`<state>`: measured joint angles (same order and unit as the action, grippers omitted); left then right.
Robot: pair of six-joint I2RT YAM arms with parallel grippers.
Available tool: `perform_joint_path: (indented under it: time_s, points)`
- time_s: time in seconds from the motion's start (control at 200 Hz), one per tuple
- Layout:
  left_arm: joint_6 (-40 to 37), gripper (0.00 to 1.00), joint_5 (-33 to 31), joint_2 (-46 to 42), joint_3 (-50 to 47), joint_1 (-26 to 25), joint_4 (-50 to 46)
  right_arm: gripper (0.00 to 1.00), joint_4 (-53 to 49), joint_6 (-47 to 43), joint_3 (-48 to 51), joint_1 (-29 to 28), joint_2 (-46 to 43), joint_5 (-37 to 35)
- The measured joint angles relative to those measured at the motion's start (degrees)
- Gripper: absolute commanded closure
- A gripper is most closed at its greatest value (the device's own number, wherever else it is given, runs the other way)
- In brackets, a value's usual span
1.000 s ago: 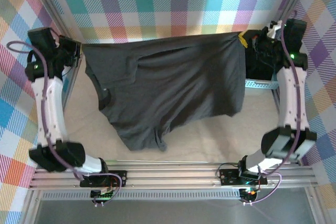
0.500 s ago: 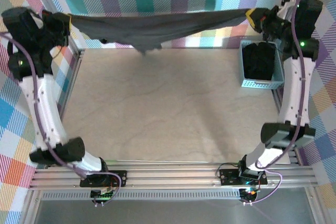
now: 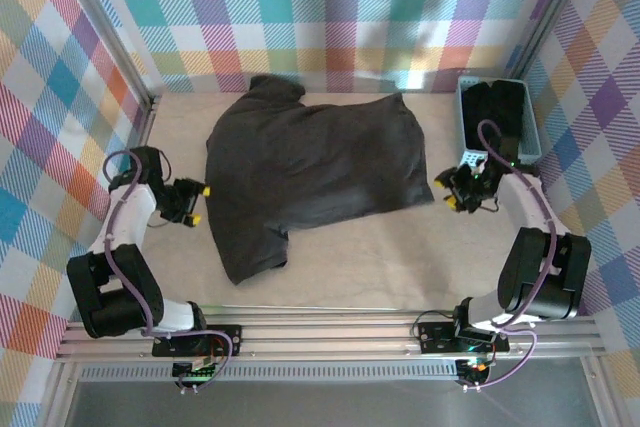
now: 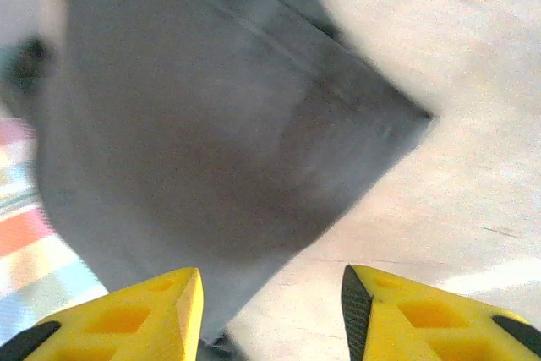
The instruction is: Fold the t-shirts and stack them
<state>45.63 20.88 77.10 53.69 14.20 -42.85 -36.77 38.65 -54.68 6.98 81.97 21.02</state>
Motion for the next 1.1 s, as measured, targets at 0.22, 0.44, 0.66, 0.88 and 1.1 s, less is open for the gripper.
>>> perform_joint_path:
  time_s: [0.22,0.44,0.66,0.88,1.1]
  points:
    - [-1.05,0.55,-3.96,-10.47,-4.46,-8.50,2.60,0.57,1.60,-1.92,0.31,-11.89,-5.77,-6.03]
    - [2.62,0.63,-7.17,-1.42,-7.96,-18.97,7.89,0.66,6.40,-3.04,-0.26,-12.22,0.20,-9.94]
    - [5.07,0.66,-10.45,6.16,-6.93,-22.43,11.82,0.67,9.25,-3.58,-3.93,-10.49,10.12,-11.96]
    - [5.64,0.67,-14.14,11.04,-7.17,-22.38,13.29,0.69,9.53,-3.61,-8.59,-9.60,17.53,-12.04]
    - [5.77,0.67,-14.82,10.84,-8.31,-21.99,14.56,0.69,8.00,-3.61,-12.52,-9.70,24.50,-13.22]
